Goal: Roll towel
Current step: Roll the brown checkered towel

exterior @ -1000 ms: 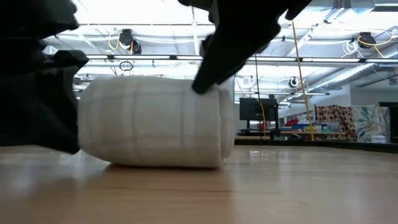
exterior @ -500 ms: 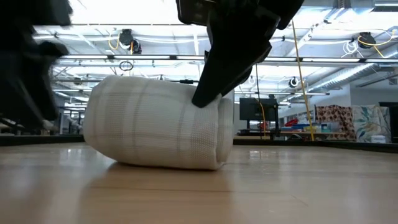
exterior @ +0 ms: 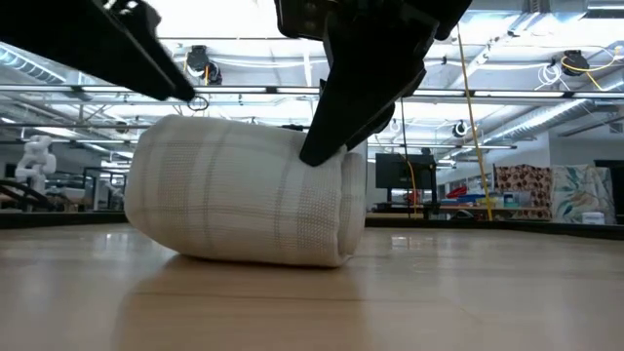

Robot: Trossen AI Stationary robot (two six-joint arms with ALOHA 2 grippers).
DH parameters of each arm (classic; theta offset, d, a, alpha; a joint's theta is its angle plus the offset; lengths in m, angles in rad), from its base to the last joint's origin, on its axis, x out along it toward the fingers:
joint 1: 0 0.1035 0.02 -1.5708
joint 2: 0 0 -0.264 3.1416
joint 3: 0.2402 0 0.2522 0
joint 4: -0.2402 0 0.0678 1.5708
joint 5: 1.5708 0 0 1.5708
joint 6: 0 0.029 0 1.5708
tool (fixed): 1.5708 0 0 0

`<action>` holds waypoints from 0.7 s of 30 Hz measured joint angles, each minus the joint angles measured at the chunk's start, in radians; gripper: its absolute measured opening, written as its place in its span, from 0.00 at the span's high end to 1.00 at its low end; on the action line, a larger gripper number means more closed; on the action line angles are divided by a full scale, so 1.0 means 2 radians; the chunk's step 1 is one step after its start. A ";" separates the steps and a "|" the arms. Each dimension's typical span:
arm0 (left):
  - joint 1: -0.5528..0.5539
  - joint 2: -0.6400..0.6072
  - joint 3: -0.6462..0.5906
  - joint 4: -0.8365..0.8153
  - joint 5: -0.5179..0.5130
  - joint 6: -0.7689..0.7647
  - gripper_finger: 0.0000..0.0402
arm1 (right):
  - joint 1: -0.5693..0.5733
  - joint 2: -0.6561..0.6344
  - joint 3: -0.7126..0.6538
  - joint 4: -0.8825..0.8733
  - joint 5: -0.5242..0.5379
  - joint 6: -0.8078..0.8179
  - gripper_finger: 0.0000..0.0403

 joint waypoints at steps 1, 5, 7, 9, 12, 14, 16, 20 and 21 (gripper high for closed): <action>0.004 0.004 0.000 0.013 0.000 0.016 0.33 | 0.000 0.000 0.000 0.000 0.000 0.000 0.59; 0.021 0.015 0.000 0.049 0.031 0.043 0.25 | 0.000 0.000 0.000 -0.002 0.000 0.000 0.59; 0.034 0.020 0.000 0.046 0.058 0.032 0.26 | 0.000 0.000 0.000 -0.002 0.000 0.000 0.59; 0.048 0.025 -0.007 0.049 0.084 0.026 0.30 | 0.000 0.000 0.000 -0.002 0.000 0.000 0.59; 0.065 0.032 -0.017 0.051 0.116 0.017 0.36 | 0.000 0.000 0.001 -0.004 0.000 -0.002 0.59; 0.072 0.035 -0.019 0.052 0.128 0.014 0.41 | 0.000 0.000 0.001 -0.005 0.001 -0.005 0.59; 0.074 0.036 -0.019 0.054 0.134 0.016 0.46 | 0.000 0.000 0.001 -0.006 0.002 -0.005 0.59; 0.075 0.036 -0.020 0.054 0.141 0.018 0.53 | 0.000 0.000 0.001 -0.006 0.002 -0.014 0.59; 0.076 0.036 -0.020 0.054 0.146 0.019 0.54 | 0.000 -0.002 0.001 -0.007 0.002 -0.016 0.59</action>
